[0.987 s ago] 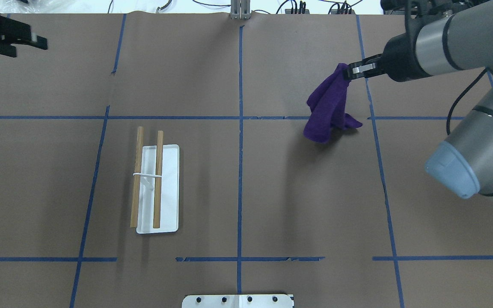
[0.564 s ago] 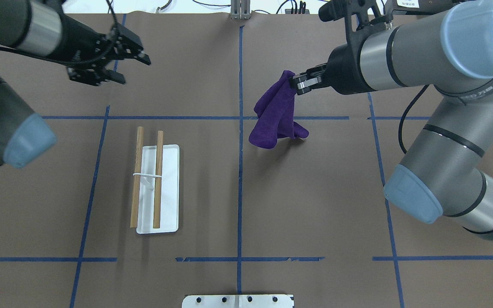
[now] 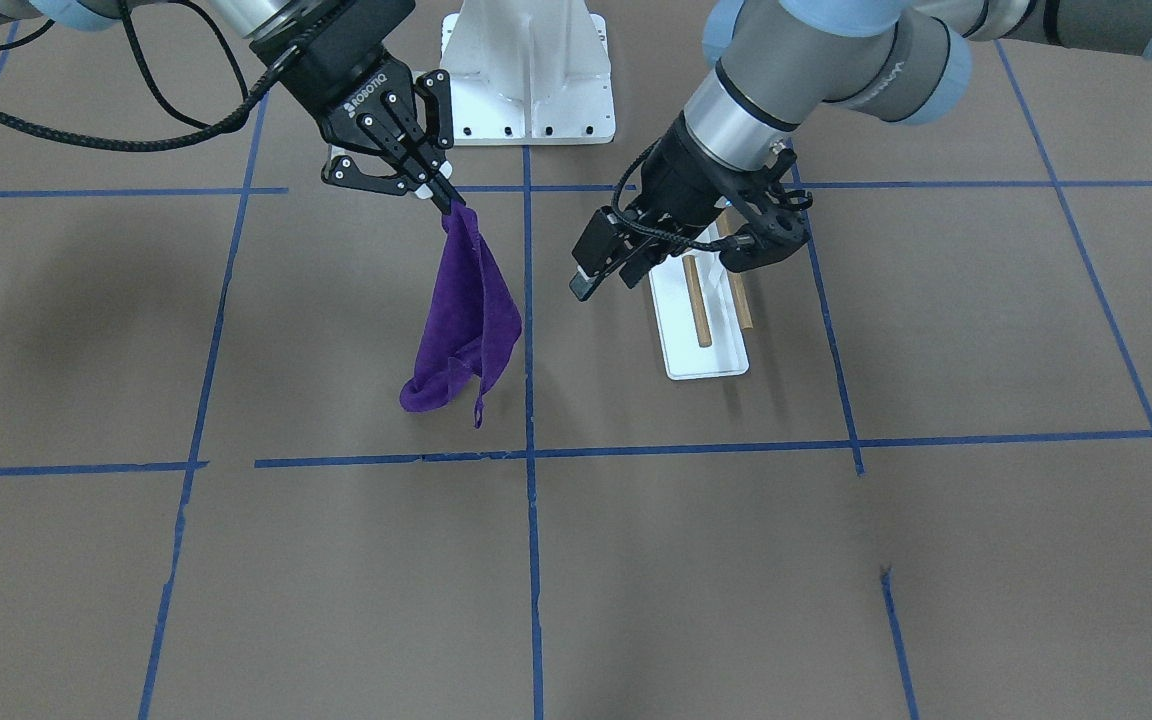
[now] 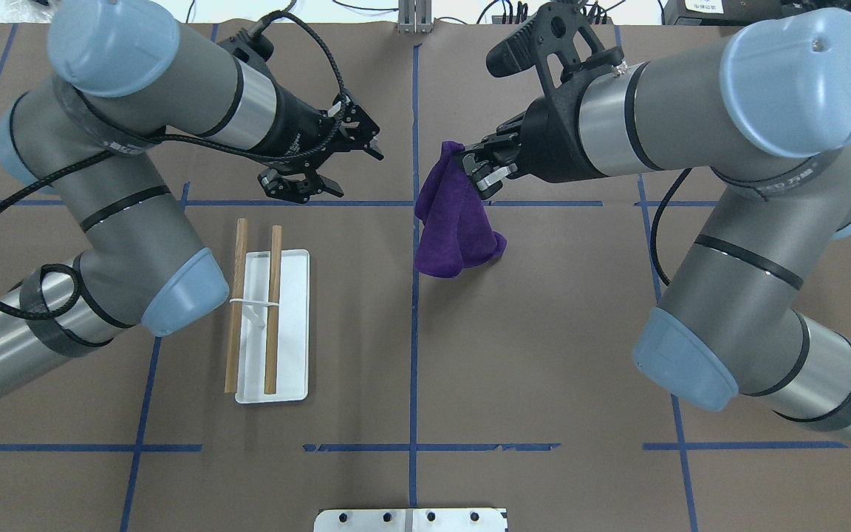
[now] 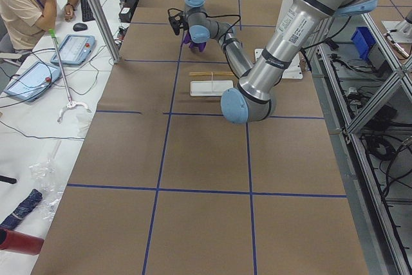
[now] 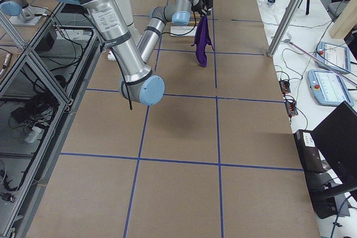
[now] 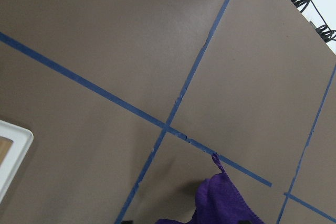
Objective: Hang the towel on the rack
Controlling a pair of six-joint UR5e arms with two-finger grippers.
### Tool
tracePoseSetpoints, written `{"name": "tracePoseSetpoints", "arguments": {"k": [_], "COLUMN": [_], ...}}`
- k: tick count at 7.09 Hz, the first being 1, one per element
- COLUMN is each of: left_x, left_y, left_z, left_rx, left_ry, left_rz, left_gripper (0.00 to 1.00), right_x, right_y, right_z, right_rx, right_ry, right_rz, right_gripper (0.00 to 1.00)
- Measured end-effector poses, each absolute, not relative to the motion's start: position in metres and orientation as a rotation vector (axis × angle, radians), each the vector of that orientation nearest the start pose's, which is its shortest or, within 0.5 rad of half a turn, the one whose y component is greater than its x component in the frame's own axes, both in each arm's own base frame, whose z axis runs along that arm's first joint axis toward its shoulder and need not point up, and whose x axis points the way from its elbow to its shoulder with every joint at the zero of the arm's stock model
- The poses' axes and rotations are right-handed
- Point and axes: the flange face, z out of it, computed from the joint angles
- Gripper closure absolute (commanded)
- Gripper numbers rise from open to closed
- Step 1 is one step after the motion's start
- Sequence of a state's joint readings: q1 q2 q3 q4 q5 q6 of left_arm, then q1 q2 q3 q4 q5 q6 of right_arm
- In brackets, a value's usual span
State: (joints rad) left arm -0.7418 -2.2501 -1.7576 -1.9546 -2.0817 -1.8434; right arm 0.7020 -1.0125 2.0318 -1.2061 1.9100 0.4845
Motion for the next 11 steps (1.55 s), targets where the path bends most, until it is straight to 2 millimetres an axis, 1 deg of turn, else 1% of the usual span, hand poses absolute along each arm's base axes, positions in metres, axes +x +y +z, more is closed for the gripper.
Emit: {"name": "tracePoseSetpoints", "arguments": {"k": [2, 4, 6, 8, 9, 10, 11], "left_x": [0.43, 0.437, 0.446, 0.45, 0.452, 0.455, 0.456], "left_y": [-0.481, -0.476, -0.473, -0.471, -0.468, -0.465, -0.463], "left_z": [0.11, 0.095, 0.093, 0.094, 0.094, 0.094, 0.095], "left_rx": [-0.174, -0.179, -0.188, -0.192, -0.195, -0.199, -0.205], "left_ry": [1.316, 1.332, 1.328, 1.326, 1.325, 1.324, 1.325], "left_rz": [-0.531, -0.511, -0.502, -0.498, -0.493, -0.488, -0.489], "left_gripper": [0.27, 0.28, 0.31, 0.41, 0.6, 1.0, 1.0], "right_x": [-0.355, -0.358, -0.366, -0.369, -0.368, -0.366, -0.365], "right_y": [-0.421, -0.418, -0.41, -0.401, -0.399, -0.397, -0.396], "right_z": [0.105, 0.104, 0.102, 0.099, 0.097, 0.095, 0.094], "right_rx": [0.952, 0.96, 0.971, 0.983, 0.988, 0.994, 0.996], "right_ry": [-1.066, -1.065, -1.062, -1.066, -1.07, -1.073, -1.076], "right_rz": [-0.637, -0.657, -0.66, -0.662, -0.663, -0.663, -0.664], "right_gripper": [1.0, 1.0, 1.0, 1.0, 1.0, 1.0, 1.0]}}
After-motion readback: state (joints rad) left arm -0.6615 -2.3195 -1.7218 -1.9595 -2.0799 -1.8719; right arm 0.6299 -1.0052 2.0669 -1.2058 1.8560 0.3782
